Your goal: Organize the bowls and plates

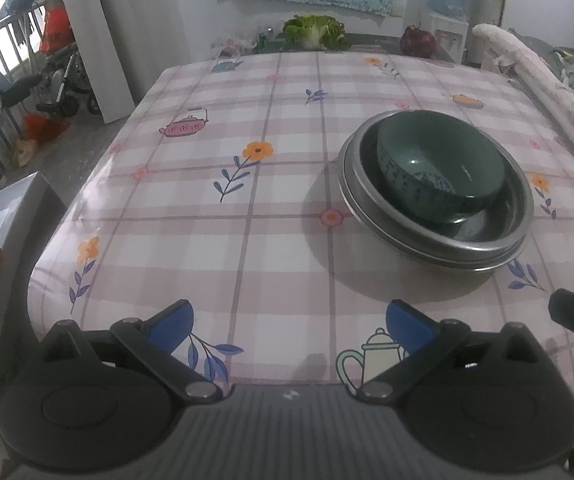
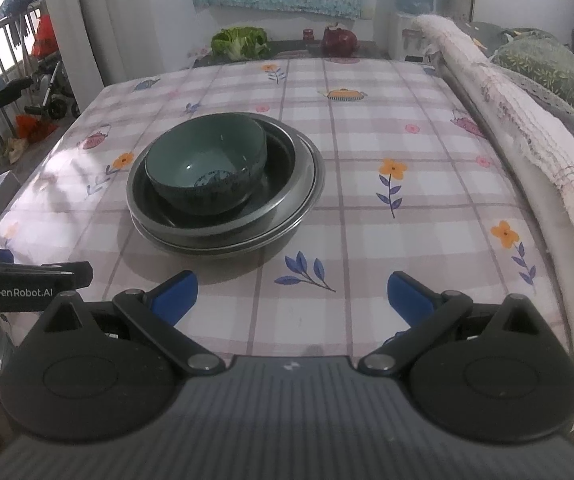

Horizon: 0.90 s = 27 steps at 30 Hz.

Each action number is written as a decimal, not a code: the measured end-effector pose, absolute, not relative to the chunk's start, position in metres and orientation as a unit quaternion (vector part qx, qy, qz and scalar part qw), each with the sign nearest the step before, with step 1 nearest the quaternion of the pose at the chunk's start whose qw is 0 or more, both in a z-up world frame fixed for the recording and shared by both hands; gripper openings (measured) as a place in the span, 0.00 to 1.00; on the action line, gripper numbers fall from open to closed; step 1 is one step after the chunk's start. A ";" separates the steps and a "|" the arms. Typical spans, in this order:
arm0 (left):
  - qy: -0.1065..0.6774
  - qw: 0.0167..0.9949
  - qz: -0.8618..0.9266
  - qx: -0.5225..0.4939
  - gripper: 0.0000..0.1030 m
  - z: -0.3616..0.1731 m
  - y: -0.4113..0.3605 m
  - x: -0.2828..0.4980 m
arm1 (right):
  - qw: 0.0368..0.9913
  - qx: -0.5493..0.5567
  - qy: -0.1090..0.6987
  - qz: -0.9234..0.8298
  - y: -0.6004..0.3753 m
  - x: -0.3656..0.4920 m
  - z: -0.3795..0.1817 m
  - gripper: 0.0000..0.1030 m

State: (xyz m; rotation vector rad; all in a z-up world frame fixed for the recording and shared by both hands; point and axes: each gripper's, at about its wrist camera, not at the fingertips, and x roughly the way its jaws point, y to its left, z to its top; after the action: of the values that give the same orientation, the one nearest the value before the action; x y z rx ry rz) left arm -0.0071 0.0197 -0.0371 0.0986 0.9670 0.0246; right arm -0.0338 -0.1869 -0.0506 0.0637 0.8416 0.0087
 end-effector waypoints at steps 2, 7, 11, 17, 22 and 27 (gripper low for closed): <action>0.467 0.883 0.011 0.049 1.00 -0.038 0.019 -0.006 | 0.911 0.032 0.411 0.004 -0.187 -0.033 -0.053 0.99; 0.468 0.882 0.009 0.054 1.00 -0.040 0.018 -0.005 | 0.908 0.032 0.417 0.004 -0.186 -0.030 -0.057 0.99; 0.470 0.881 0.008 0.055 1.00 -0.041 0.017 -0.005 | 0.907 0.030 0.419 0.004 -0.185 -0.030 -0.059 0.99; 0.472 0.880 0.008 0.055 1.00 -0.042 0.018 -0.005 | 0.906 0.031 0.422 0.004 -0.185 -0.029 -0.060 0.99; 0.472 0.880 0.007 0.053 1.00 -0.042 0.018 -0.005 | 0.906 0.030 0.422 0.004 -0.185 -0.029 -0.060 0.99; 0.473 0.880 0.007 0.052 1.00 -0.043 0.018 -0.006 | 0.906 0.031 0.422 0.004 -0.185 -0.029 -0.060 0.99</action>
State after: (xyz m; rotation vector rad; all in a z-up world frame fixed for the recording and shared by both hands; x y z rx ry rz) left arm -0.0059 0.0180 -0.0427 0.1094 0.9855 0.0136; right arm -0.0290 -0.1852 -0.0602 0.0635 0.8716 0.0082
